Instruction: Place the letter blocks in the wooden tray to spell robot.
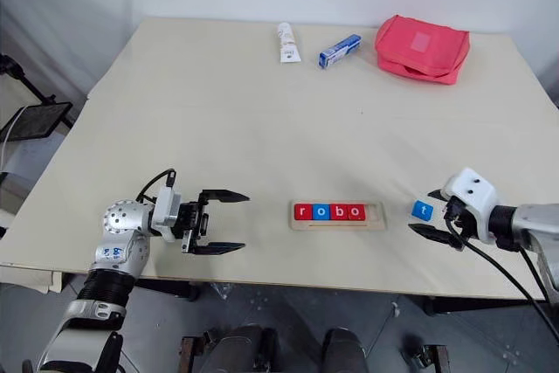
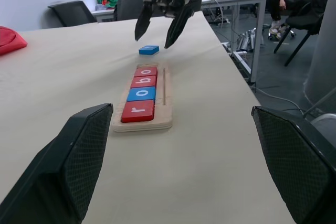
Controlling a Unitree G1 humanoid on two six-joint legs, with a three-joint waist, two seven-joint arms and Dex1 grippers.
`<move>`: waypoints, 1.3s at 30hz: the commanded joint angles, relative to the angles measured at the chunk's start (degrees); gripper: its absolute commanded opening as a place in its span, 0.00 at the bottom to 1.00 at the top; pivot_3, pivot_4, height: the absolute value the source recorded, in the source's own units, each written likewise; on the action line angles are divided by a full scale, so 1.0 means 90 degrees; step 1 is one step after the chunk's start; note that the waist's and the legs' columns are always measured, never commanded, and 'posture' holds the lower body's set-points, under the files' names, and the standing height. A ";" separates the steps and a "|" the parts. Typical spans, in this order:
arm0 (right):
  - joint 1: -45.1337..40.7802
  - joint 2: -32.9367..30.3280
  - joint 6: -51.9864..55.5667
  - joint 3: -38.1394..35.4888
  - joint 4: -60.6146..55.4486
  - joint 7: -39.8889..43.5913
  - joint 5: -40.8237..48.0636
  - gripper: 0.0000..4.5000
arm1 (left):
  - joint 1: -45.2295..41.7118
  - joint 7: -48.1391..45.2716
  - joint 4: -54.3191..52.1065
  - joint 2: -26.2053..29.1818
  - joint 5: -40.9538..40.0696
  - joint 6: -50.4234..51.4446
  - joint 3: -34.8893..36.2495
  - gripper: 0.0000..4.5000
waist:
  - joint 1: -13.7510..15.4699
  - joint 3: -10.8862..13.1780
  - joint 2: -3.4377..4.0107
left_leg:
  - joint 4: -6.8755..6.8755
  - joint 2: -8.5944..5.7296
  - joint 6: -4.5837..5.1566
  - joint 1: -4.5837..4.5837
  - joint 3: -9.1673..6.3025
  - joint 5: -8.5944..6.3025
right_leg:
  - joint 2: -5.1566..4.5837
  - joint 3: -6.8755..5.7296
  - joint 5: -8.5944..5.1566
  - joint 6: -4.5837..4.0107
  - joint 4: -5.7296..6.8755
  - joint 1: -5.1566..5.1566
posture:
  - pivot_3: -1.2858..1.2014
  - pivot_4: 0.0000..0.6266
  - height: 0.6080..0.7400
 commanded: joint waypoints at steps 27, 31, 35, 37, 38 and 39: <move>-0.1373 -0.0109 -0.0499 0.0621 0.1167 0.1099 -0.0527 0.32 | 0.0339 -0.0038 -0.0705 0.0372 -0.0313 0.0509 0.0280 1.00 | -0.0013 0.0000 0.0001 | 0.0006 0.0003 -0.0001 -0.0005 -0.0006 0.0000 | 0.0000 -0.0010 0.0000 0.0000 -0.0004 0.0001 | 0.52 0.24 1.00; -0.1413 -0.0225 -0.0051 0.0632 0.0374 0.1393 -0.0349 0.32 | 0.0264 -0.0033 -0.0587 0.0318 -0.0268 0.0444 0.0239 1.00 | -0.0011 0.0000 0.0001 | 0.0006 0.0003 -0.0001 -0.0006 -0.0005 0.0000 | 0.0000 -0.0009 0.0000 0.0000 -0.0003 -0.0001 | 0.52 0.24 1.00; -0.1652 -0.0254 0.0243 0.0945 -0.0242 0.1661 -0.0407 0.32 | 0.0161 -0.0026 -0.0441 0.0227 -0.0222 0.0349 0.0183 1.00 | -0.0005 0.0000 0.0001 | 0.0006 0.0002 -0.0001 -0.0007 -0.0006 0.0000 | -0.0001 -0.0009 0.0000 0.0000 -0.0004 -0.0001 | 0.52 0.24 1.00; -0.1828 -0.0210 0.0328 0.1172 -0.0424 0.1798 -0.0486 0.32 | 0.0129 -0.0020 -0.0396 0.0180 -0.0207 0.0315 0.0164 1.00 | -0.0003 0.0000 0.0001 | 0.0006 0.0002 -0.0001 -0.0007 -0.0007 0.0000 | 0.0000 -0.0009 0.0000 0.0000 -0.0004 -0.0002 | 0.52 0.24 1.00; -0.1936 -0.0155 0.0410 0.1299 -0.0486 0.1810 -0.0542 0.32 | 0.0129 -0.0018 -0.0387 0.0161 -0.0200 0.0297 0.0158 1.00 | -0.0003 0.0000 0.0001 | 0.0006 0.0002 -0.0001 -0.0007 -0.0008 0.0000 | 0.0000 -0.0009 0.0000 0.0000 -0.0004 -0.0002 | 0.52 0.24 1.00; -0.2026 -0.0122 0.0406 0.1411 -0.0491 0.1844 -0.0603 0.32 | 0.0125 -0.0014 -0.0377 0.0144 -0.0190 0.0281 0.0149 1.00 | -0.0005 0.0000 0.0001 | 0.0006 0.0002 -0.0002 -0.0007 -0.0008 0.0000 | 0.0000 -0.0009 0.0000 0.0000 -0.0004 -0.0003 | 0.52 0.24 1.00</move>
